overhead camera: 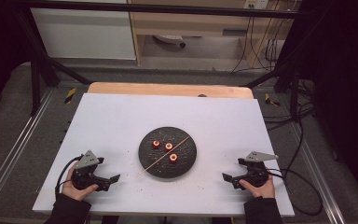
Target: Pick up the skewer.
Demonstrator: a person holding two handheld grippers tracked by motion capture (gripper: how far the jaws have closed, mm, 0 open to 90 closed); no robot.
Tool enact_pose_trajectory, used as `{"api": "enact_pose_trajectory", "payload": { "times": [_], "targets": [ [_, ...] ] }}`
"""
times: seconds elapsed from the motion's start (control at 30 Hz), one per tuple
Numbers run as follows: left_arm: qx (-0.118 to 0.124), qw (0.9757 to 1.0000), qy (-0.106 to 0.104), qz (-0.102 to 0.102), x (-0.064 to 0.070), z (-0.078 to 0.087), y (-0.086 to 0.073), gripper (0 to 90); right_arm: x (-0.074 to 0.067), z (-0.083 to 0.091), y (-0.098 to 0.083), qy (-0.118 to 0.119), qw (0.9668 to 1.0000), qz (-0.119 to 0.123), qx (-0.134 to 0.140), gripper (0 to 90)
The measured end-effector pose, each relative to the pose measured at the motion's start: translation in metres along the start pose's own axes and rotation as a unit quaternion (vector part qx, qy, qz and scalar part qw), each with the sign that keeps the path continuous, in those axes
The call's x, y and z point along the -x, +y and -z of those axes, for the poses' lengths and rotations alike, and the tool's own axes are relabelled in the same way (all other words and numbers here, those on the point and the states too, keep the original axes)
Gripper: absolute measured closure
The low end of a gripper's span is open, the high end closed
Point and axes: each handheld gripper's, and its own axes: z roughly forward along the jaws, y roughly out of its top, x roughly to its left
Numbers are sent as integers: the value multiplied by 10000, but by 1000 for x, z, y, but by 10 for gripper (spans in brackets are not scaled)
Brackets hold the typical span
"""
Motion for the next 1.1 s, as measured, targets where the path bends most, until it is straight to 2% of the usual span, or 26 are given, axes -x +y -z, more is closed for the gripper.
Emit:
{"api": "enact_pose_trajectory", "payload": {
  "times": [0.7, 1.1],
  "targets": [
    [5, 9999, -110, -63, 7, 1, 11, 20, 0, 4, 1, 94, 9999, -39, 134, 7],
    [-58, 9999, -110, -48, 15, 1, 19, 22, 0, 2, 1, 65, 9999, 22, 77, 6]
  ]
}}
